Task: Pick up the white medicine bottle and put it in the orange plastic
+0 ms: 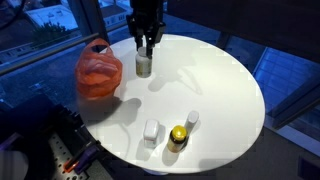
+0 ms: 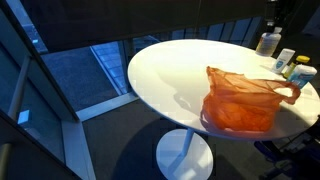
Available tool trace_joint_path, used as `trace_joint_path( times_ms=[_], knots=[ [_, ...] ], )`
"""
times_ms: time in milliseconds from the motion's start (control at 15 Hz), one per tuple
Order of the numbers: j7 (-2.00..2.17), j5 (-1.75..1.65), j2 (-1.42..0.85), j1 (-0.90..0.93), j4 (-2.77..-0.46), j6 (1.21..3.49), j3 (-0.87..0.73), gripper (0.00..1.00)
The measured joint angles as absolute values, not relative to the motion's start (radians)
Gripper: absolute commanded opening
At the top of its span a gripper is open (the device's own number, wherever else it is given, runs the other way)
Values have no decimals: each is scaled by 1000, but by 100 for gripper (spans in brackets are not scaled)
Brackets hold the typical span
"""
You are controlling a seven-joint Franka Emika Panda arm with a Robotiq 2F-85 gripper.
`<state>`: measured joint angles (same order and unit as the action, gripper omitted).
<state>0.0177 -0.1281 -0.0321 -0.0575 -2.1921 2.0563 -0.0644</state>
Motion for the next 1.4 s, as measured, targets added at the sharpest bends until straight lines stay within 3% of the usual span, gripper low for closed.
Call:
trace_joint_path(
  times_ms=[1400],
  knots=[
    [-44,-56,88,71,-2280,1995,58,19]
  ],
)
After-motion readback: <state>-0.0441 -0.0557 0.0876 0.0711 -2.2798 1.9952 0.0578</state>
